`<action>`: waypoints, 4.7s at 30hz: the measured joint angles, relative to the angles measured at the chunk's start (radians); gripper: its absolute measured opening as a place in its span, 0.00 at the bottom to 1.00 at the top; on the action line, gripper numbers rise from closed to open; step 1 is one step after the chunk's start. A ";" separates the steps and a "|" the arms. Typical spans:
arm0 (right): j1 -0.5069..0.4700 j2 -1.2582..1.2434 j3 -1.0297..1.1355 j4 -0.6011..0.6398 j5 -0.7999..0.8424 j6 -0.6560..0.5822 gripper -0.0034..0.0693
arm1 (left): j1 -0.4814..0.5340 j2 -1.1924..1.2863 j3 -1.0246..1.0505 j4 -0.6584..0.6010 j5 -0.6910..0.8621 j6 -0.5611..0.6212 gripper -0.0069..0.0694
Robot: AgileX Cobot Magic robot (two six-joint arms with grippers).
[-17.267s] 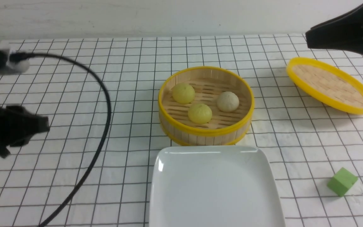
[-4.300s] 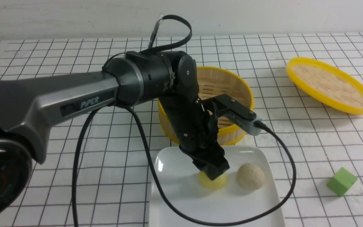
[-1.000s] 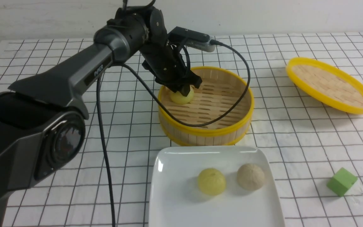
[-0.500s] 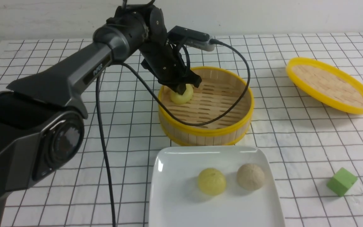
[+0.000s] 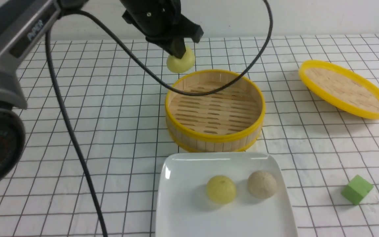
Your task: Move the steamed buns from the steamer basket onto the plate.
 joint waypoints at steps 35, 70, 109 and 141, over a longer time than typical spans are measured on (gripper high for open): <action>0.000 0.000 0.000 0.000 0.044 0.048 0.57 | -0.001 -0.528 0.831 -0.238 0.000 -0.025 0.12; 0.000 0.000 0.000 0.000 0.099 0.052 0.57 | -0.178 -0.327 1.073 -0.080 -0.545 0.087 0.12; 0.000 0.000 0.000 0.000 0.103 0.052 0.57 | -0.178 -0.301 1.073 -0.058 -0.565 0.087 0.37; 0.000 0.000 0.000 -0.002 -0.186 0.052 0.57 | -0.178 -0.823 0.863 0.590 -0.291 -0.350 0.47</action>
